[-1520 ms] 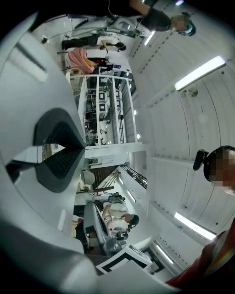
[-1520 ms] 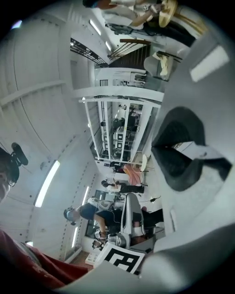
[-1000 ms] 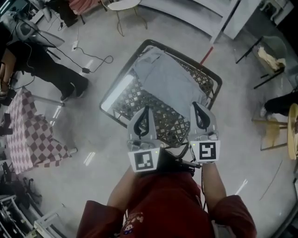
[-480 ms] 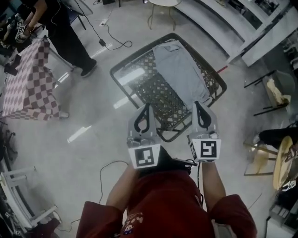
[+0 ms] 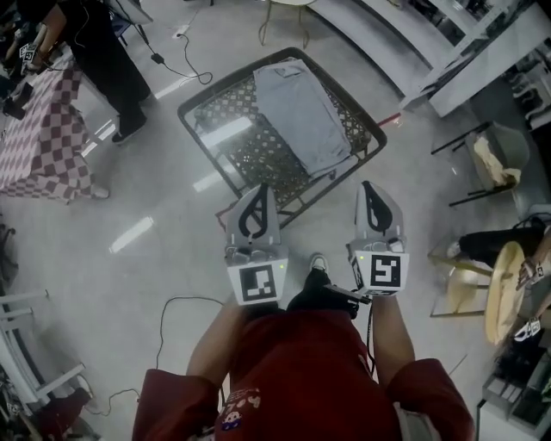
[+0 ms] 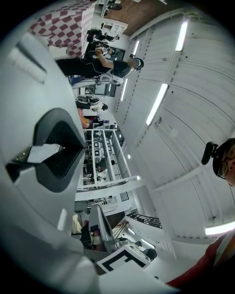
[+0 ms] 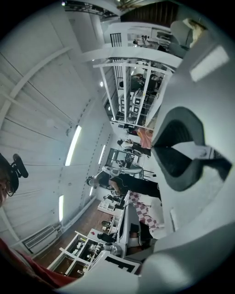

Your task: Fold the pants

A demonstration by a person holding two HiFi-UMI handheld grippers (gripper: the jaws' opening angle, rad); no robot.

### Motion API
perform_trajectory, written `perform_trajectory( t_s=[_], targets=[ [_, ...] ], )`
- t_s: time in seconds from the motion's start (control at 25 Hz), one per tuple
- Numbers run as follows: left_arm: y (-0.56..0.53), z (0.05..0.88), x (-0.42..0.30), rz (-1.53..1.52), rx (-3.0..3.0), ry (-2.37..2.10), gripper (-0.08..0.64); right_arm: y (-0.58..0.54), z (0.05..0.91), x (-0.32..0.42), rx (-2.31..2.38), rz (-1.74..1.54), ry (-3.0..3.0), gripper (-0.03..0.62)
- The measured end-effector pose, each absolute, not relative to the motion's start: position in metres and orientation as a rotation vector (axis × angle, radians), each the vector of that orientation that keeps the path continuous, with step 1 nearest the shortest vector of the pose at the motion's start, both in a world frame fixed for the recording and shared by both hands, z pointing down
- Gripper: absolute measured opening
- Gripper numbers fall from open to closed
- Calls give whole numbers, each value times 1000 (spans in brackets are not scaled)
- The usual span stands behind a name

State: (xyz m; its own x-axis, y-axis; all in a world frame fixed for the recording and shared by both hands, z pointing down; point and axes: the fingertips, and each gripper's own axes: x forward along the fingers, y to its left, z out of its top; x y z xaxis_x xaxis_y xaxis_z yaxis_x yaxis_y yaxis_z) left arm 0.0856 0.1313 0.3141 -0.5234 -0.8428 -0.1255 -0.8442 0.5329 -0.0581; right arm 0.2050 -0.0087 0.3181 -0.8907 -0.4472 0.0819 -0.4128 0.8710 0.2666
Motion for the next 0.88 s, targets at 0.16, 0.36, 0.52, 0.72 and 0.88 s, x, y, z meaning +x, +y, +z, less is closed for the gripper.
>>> perform_trajectory(
  t_s=[0.16, 0.36, 0.52, 0.72, 0.88],
  targets=[
    [95, 314, 115, 12, -1403, 2662, 6, -54, 319, 235, 629, -363, -2942, 2],
    [38, 314, 153, -17, -1283, 2706, 6, -116, 323, 256, 497, -369, -2996, 2],
    [1, 323, 175, -93, -1212, 2752, 6, -153, 326, 262, 357, -389, -3029, 2],
    [-22, 328, 189, -120, -1115, 2793, 6, -180, 333, 263, 251, -353, -3059, 2],
    [-33, 336, 190, -133, -1091, 2821, 6, -187, 342, 252, 179, -348, -3060, 2]
  ],
)
